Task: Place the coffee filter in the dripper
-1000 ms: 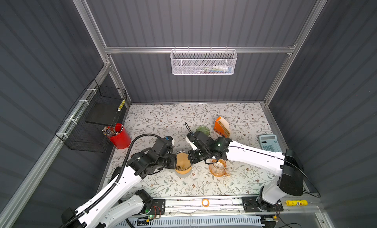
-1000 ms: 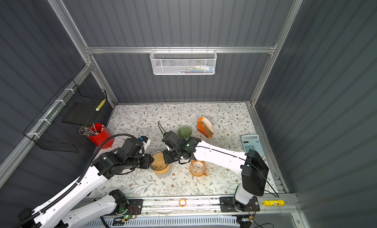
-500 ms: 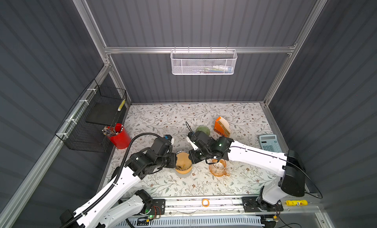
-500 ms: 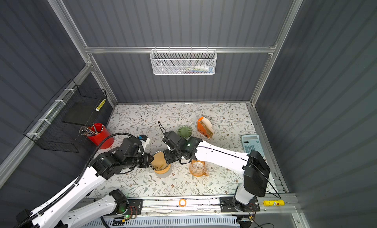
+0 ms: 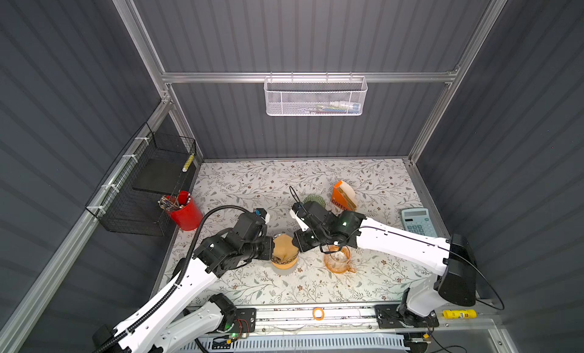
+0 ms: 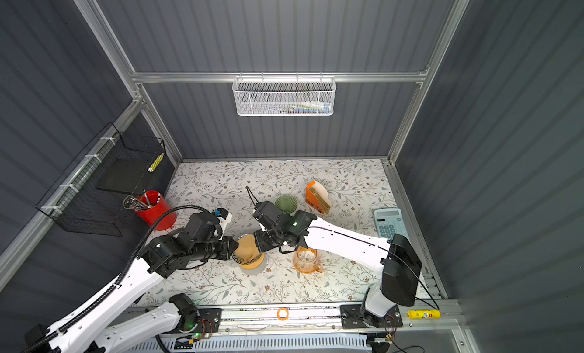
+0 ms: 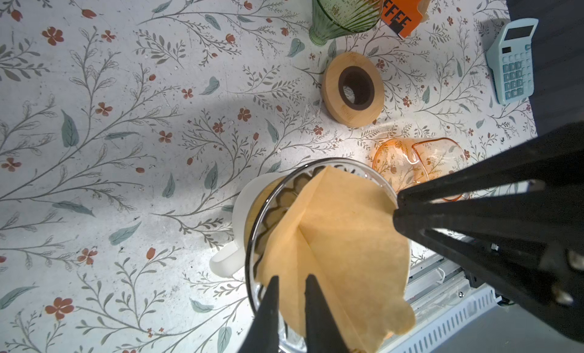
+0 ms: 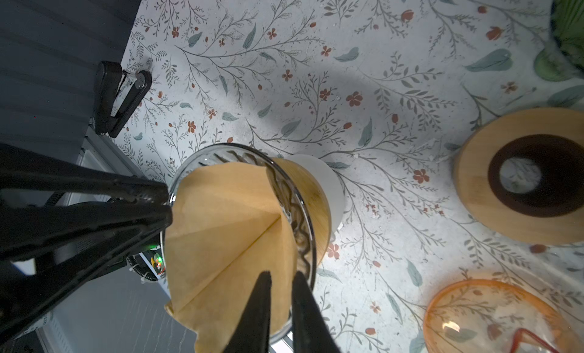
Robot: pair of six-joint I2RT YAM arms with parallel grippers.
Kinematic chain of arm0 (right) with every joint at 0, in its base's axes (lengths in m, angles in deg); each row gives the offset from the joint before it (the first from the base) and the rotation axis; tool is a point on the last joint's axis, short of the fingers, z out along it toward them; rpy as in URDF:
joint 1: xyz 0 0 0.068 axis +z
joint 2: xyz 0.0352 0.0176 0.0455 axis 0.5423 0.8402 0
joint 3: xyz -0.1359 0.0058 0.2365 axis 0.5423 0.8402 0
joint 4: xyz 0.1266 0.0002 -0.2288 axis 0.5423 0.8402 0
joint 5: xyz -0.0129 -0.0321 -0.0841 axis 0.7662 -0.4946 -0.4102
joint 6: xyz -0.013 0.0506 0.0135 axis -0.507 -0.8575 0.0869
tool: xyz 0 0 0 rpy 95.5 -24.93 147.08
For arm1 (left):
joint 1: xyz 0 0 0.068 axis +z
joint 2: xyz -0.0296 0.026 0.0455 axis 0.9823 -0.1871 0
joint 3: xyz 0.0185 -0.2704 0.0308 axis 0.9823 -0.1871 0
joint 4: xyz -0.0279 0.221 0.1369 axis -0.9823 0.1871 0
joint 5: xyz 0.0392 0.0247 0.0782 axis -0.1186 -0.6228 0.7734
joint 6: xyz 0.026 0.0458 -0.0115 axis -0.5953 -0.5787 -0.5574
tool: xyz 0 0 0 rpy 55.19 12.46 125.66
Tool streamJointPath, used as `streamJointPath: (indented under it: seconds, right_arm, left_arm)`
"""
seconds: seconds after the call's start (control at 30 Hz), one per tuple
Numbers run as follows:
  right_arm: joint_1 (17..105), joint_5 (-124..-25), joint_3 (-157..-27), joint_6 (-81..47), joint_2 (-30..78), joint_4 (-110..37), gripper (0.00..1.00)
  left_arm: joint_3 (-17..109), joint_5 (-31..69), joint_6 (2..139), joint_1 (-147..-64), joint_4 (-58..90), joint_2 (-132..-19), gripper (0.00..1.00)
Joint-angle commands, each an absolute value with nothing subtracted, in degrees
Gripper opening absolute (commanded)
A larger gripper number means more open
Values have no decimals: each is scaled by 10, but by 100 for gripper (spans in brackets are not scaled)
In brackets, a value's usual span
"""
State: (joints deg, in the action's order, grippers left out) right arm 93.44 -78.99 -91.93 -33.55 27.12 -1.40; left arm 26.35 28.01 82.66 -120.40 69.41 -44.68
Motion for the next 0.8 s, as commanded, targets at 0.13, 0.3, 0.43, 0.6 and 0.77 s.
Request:
streamJointPath:
  seconds: [0.13, 0.3, 0.43, 0.6, 0.77]
  right_arm:
    - [938, -798, -933, -330, 273, -6, 12]
    - [938, -797, -926, -331, 281, -12, 10]
    - [938, -792, -921, -333, 288, -19, 10]
    - [938, -790, -918, -334, 290, -22, 10]
    - [938, -789, -921, -334, 288, -22, 10]
  left_arm:
    - [257, 254, 815, -1204, 675, -448, 18]
    - [247, 252, 816, -1204, 670, -451, 18]
    - [234, 251, 821, -1204, 668, -448, 17]
    - [228, 254, 826, -1204, 666, -442, 17]
    - [237, 257, 824, -1204, 667, -445, 17]
